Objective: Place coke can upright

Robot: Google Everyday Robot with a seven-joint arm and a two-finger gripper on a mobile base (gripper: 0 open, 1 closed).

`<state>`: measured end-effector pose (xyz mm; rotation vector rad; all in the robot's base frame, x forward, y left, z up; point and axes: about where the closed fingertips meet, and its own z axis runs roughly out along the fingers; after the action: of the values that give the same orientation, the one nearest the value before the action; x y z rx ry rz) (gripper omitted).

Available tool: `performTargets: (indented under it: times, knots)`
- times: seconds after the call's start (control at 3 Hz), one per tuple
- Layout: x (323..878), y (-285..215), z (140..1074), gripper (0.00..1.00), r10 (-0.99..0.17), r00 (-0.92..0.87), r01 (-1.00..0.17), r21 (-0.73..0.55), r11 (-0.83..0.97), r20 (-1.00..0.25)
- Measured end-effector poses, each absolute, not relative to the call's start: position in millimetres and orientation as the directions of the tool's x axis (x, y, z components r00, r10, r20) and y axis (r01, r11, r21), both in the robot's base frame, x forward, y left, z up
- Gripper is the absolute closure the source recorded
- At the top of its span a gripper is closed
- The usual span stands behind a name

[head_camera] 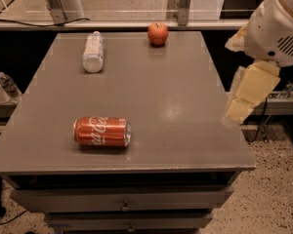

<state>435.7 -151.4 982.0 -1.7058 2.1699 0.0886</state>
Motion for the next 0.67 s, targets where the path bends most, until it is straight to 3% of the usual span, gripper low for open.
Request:
performTargets:
  times: [0.67]
  knots:
    - [429.9,-91.3,977.4,0.00,-0.819,-0.310,-0.931,-0.020,0.364,-0.483]
